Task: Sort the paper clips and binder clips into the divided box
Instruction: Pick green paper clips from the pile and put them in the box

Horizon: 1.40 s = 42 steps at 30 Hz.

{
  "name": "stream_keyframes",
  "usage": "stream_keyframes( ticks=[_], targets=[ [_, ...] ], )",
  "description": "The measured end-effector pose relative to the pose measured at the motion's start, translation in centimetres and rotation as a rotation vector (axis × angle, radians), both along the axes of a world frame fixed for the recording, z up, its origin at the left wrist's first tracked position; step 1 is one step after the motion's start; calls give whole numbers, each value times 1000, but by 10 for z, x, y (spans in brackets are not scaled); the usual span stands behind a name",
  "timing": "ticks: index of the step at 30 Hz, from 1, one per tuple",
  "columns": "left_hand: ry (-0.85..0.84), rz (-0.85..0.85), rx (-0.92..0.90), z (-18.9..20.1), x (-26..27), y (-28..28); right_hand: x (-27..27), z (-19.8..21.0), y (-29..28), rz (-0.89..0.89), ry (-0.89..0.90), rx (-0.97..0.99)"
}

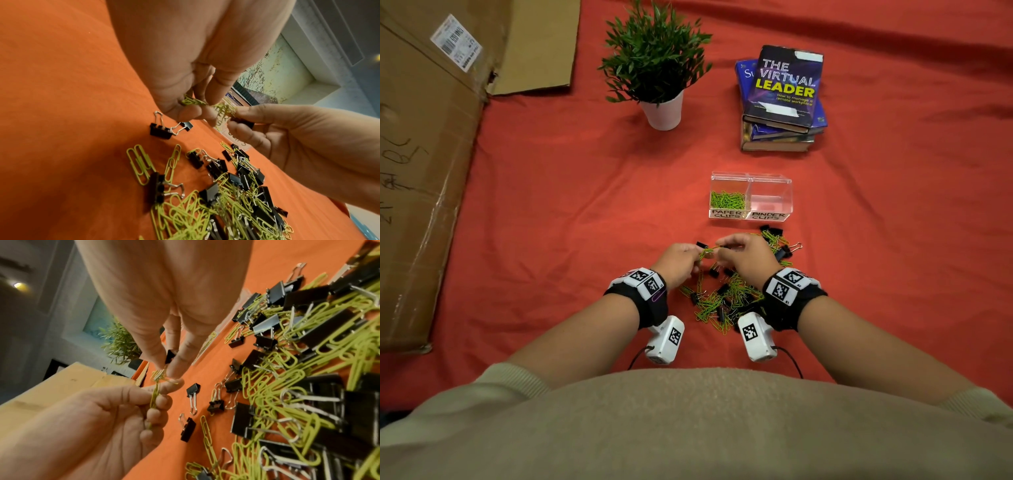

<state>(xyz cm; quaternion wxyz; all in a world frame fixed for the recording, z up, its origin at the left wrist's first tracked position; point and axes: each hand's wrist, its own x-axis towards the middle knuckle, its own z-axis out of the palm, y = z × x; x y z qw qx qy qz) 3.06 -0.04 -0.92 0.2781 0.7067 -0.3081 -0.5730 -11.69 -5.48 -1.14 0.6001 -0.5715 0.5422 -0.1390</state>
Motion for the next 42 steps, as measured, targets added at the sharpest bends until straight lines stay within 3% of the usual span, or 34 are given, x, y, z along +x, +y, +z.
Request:
stream_keyframes(
  ticks=[5,13,23,36,42],
  targets=[
    [20,14,-13,1,-4,1,0,-3,2,-19,-71,26],
    [-90,-83,-70,-9,-5,4,-9,-5,3,-36,-10,28],
    [-67,25,-123,-8,-11,-7,-7,-6,0,-2,-18,13],
    [-212,-170,-187,-4,-17,-12,-19,3,-3,-40,-182,73],
    [-204,-152,-163,-6,-20,-12,-22,6,-9,-35,-143,69]
  ],
)
